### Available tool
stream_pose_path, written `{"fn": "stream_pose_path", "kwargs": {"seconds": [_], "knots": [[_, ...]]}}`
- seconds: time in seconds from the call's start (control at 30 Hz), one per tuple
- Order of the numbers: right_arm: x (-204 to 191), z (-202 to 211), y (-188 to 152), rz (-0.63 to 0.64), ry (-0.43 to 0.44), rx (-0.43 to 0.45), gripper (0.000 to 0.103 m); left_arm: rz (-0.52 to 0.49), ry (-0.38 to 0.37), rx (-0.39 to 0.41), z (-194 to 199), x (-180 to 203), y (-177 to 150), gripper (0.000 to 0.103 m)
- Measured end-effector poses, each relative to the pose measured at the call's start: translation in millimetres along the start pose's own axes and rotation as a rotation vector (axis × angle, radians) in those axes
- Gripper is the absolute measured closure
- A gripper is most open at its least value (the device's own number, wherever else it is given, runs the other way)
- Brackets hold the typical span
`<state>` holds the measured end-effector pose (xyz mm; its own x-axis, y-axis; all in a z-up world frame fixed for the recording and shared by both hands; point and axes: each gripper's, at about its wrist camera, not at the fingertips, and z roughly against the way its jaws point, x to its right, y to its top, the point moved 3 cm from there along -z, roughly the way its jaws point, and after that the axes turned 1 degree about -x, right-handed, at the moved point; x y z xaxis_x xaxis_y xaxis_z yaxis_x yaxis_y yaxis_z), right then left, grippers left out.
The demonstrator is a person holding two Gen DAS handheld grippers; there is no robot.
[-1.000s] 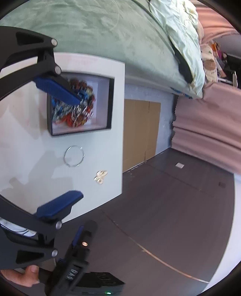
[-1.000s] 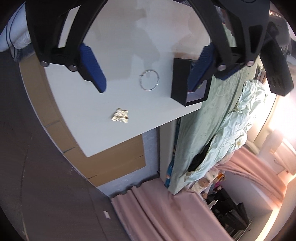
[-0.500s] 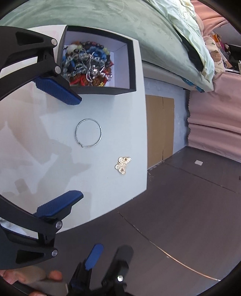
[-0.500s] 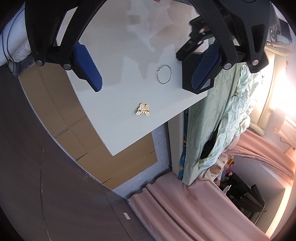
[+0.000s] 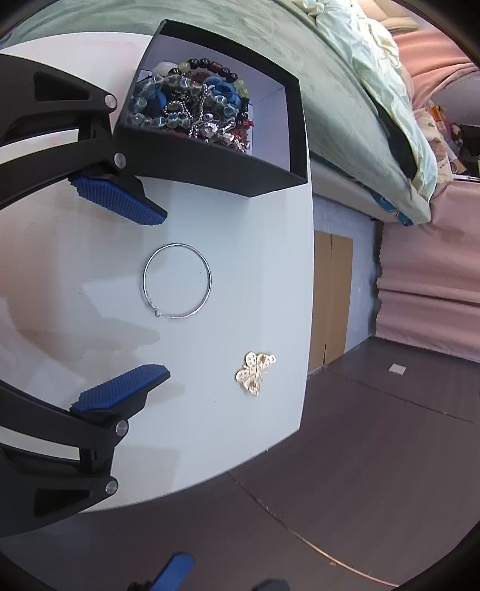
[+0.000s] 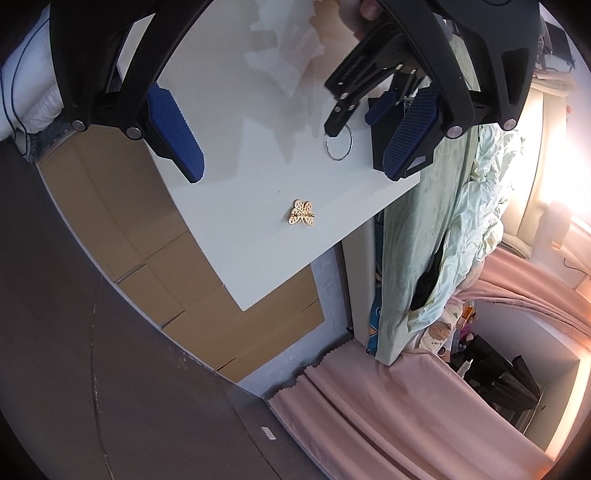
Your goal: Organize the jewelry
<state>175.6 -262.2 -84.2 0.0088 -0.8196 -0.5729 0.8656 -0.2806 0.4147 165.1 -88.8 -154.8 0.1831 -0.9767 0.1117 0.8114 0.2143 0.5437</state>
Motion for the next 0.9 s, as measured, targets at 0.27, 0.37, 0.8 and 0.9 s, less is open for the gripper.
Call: {"fn": "stream_pose_path", "kwargs": {"seconds": [0.27,0.37,0.8,0.9], "knots": [[1,1,5,0.004,0.008,0.002,0.006,0.004,0.087,-0.021,-22,3,-4,0.027],[1,0,4,-0.003,0.013,-0.003,0.006,-0.019,0.112,-0.012,-26,8,-5,0.023],[-1,-3,1,0.002,0.009,-0.012,0.006,-0.02,0.126,0.002,-22,-4,0,0.06],[-2,-5,0,0.009,0.006,-0.019,0.006,-0.003,0.083,-0.003,-19,-9,1,0.065]]}}
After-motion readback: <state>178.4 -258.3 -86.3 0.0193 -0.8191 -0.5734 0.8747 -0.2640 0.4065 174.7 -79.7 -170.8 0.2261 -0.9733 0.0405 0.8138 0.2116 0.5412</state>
